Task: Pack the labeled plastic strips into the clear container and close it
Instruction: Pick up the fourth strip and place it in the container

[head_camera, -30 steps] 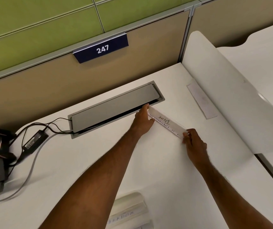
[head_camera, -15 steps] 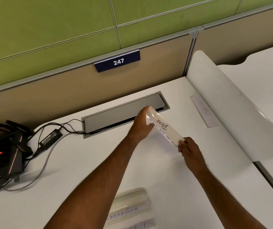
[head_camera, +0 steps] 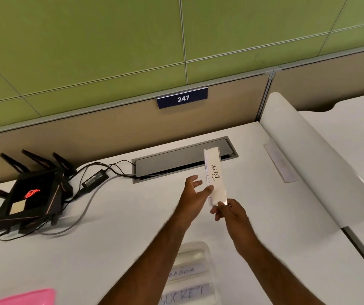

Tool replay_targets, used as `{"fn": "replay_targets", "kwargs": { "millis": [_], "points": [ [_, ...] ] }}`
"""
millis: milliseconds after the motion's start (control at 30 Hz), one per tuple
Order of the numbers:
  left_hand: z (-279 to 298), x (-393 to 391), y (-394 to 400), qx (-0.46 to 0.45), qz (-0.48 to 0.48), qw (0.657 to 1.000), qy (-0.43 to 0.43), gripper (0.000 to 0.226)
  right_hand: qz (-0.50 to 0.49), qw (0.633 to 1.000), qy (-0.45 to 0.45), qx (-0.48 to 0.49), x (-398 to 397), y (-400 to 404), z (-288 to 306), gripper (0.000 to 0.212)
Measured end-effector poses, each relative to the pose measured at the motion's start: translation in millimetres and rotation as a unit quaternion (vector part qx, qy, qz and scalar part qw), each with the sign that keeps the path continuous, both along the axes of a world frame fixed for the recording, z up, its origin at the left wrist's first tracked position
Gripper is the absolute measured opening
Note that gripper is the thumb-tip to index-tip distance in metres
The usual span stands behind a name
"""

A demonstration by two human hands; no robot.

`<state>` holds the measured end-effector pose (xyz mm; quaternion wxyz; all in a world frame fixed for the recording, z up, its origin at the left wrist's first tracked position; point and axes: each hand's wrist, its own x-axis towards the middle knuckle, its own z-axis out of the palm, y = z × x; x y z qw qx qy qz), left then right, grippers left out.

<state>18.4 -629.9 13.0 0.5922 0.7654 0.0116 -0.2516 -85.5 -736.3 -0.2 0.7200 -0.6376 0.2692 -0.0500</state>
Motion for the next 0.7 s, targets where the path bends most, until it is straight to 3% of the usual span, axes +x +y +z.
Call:
{"fn": "replay_targets", "kwargs": {
  "millis": [267,400,700],
  "points": [
    [19,-42,48,-0.049,0.001,0.999,0.012,0.062,0.052,0.999,0.004,0.007,-14,49,24,0.021],
    [27,-55,64,-0.029,0.009,1.000,-0.008,0.069,0.070,0.998,-0.003,0.000,-22,73,23,0.015],
    [23,-71,107,0.056,0.027,0.993,-0.102,0.067,0.119,0.993,-0.025,0.007,-40,112,20,0.024]
  ]
}}
